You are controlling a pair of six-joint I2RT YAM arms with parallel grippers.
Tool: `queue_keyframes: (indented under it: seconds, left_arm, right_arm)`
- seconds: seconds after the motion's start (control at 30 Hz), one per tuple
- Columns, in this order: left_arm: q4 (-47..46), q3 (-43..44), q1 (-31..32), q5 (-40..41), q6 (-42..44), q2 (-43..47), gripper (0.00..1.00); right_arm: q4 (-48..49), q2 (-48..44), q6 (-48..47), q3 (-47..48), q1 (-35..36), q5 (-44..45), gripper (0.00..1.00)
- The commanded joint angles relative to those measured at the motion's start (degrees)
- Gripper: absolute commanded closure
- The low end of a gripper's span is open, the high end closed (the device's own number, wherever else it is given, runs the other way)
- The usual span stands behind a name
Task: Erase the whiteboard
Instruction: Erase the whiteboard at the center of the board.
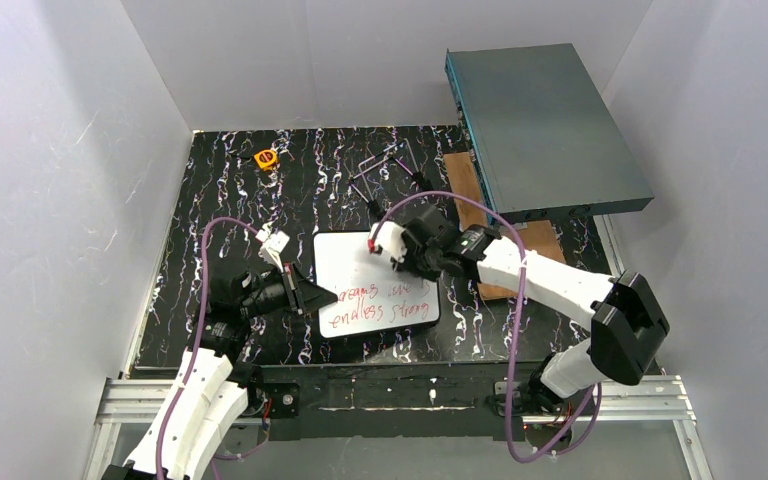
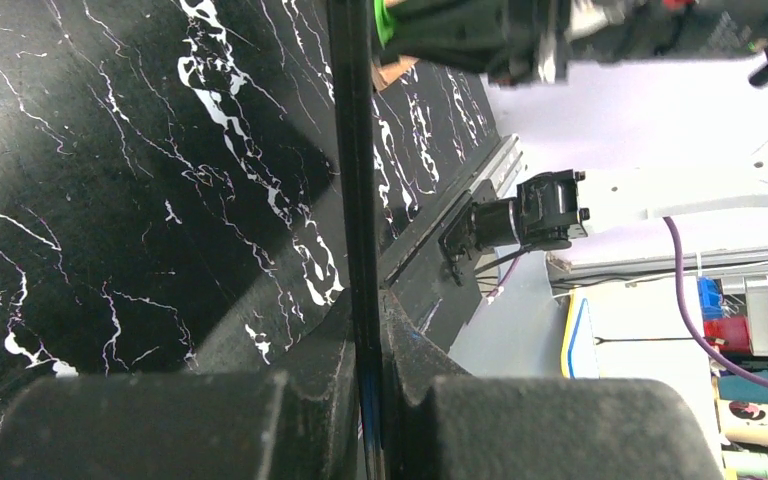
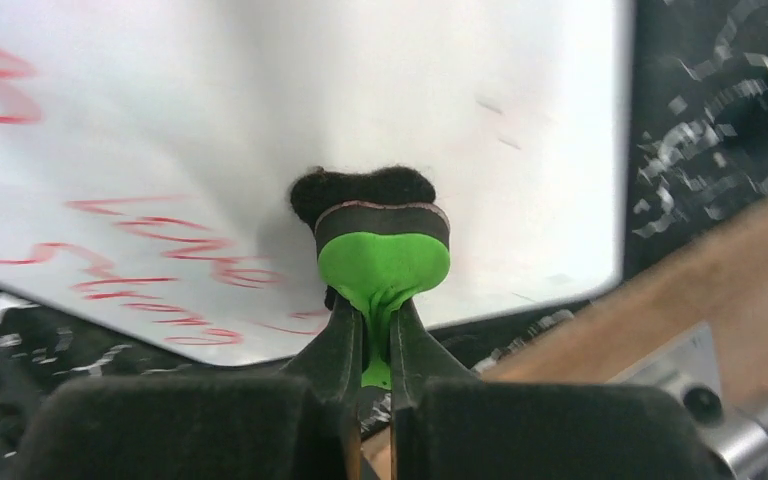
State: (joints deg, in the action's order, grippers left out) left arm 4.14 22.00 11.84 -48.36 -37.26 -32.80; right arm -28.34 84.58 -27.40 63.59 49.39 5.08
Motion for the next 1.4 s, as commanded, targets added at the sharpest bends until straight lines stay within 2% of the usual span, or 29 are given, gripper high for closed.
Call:
queue_keyframes:
  seconds: [0.0, 0.07, 0.17, 0.33, 0.53, 0.67, 0.8, 0.97, 1.1, 1.37]
  left_arm:
    - [-7.87, 1.73, 0.38, -6.09, 0.03, 1.54, 1.00]
    - [-7.67, 1.68, 0.34, -5.93, 0.07, 1.74, 1.00]
    - [-7.42, 1.67, 0.38, -5.79, 0.17, 2.03, 1.00]
    - [-7.39, 1.79, 0.38, -5.88, 0.33, 2.04, 1.00]
    - [-7.61, 1.77, 0.38, -6.10, 0.34, 1.89, 1.00]
    - [-7.57, 1.74, 0.38, -5.91, 0.21, 1.92, 1.00]
    - [-7.33, 1.73, 0.38, -5.78, 0.29, 2.03, 1.00]
    - [-7.60, 1.82, 0.38, -6.02, 0.27, 1.68, 1.00]
    - [-8.00, 1.73, 0.36, -6.14, 0.01, 1.53, 1.00]
    - [-7.59, 1.72, 0.38, -5.84, 0.21, 1.63, 1.00]
  right_arm:
    - [-1.78, -1.23, 0.24, 4.52, 4.95, -7.98, 0.99]
    - [-0.41, -0.24, 0.91, 6.66, 3.91, -2.72, 0.99]
    - [0.13, 0.44, 1.31, 7.46, -0.55, 0.65, 0.99]
    - [3.24, -1.86, -2.26, -1.01, -3.85, 4.95, 0.99]
    - [1.86, -2.50, -2.25, -4.82, 0.00, -0.16, 0.99]
    - [1.03, -0.10, -0.70, 0.01, 3.50, 0.74, 0.99]
    - [1.05, 1.13, 0.33, 5.67, 0.61, 4.39, 0.99]
    - [0.70, 1.30, -1.07, 3.09, -2.81, 5.71, 0.99]
    - [0.10, 1.27, -0.95, 4.04, 0.09, 0.62, 0.99]
    - [-6.52, 9.02, 1.03, 23.44, 12.71, -2.94, 0.99]
